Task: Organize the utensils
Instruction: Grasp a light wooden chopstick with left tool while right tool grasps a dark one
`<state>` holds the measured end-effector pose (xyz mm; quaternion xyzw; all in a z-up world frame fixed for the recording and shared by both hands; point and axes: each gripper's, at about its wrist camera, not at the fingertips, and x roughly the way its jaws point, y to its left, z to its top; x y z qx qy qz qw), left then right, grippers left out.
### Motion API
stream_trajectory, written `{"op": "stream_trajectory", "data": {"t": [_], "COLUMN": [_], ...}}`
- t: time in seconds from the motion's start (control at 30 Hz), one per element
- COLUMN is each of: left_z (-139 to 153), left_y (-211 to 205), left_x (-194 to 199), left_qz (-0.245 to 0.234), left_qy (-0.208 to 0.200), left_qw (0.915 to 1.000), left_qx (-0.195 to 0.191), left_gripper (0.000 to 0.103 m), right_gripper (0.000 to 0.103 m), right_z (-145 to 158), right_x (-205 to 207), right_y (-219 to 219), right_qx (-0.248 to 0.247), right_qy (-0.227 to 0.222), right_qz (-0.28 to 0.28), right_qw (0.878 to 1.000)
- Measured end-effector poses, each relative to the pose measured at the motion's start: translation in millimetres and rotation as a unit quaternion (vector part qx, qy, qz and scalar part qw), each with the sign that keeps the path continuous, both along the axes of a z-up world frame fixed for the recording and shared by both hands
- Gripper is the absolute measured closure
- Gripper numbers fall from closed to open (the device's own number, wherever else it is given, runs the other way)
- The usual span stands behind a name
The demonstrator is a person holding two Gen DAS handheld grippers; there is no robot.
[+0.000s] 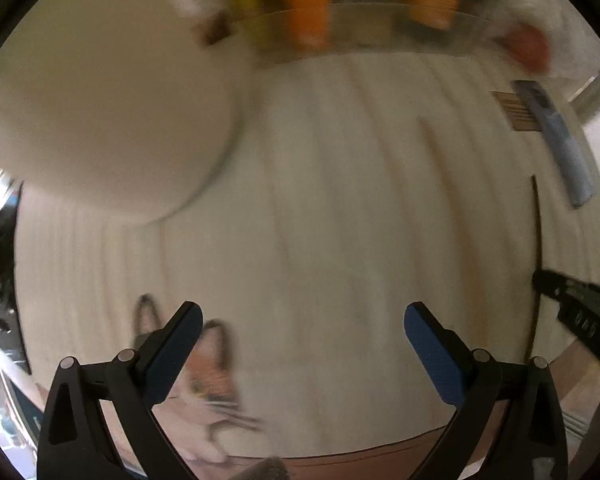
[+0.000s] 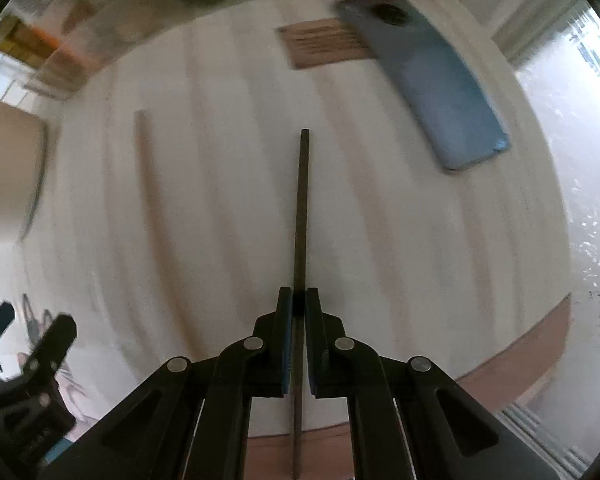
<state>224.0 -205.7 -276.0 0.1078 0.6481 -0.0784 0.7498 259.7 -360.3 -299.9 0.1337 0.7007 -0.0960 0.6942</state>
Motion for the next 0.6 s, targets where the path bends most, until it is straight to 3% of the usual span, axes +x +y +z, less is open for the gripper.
{"op": "stream_trajectory", "data": {"t": [0.23,0.3,0.37,0.4,0.5,0.53,0.57,0.6], "left_z": [-18.3,-22.0,-26.0,-26.3,-22.0,-20.4,-18.2,-17.8], "left_y": [-65.2,-81.3,-93.6,-97.7,-109.4,-111.7,-115.4,-119.1], "left_x": [9.2,10.3,10.7,13.6,11.6,10.4,9.7,8.5], "left_qz": [0.005,0.001,-0.004,-0.006,-0.015,-0.019,-0.027,-0.032], "left_qy": [0.053,0.054,0.055,0.054,0.033,0.029,0.024,0.025], "left_qw": [0.9977,0.9977,0.9980,0.9982,0.9989,0.9989,0.9989,0.9987], "left_qx": [-0.041,-0.041,-0.030,-0.024,-0.031,-0.032,-0.031,-0.029], "left_gripper": [0.002,0.009,0.031,0.032,0.050,0.067,0.092,0.096], "right_gripper": [0.097,0.097,0.097,0.097,0.097,0.097,0.097,0.097], "right_z": [-10.5,-14.0,-17.6,-18.7,-22.5,-24.2,-24.9,-25.4], "right_x": [-7.5,-6.8,-5.1,-5.4,-4.6,-5.1,-5.5,-5.9], "right_y": [-45.3,-56.1,-71.1,-74.4,-88.2,-89.8,-90.3,-89.6], "right_qx": [-0.005,0.001,0.013,0.020,0.034,0.032,0.030,0.026], "right_qy": [0.017,0.020,0.020,0.021,0.022,0.022,0.022,0.022], "right_qz": [0.002,-0.005,-0.022,-0.028,-0.045,-0.046,-0.045,-0.043], "right_qw": [1.000,1.000,0.999,0.999,0.998,0.998,0.998,0.998]}}
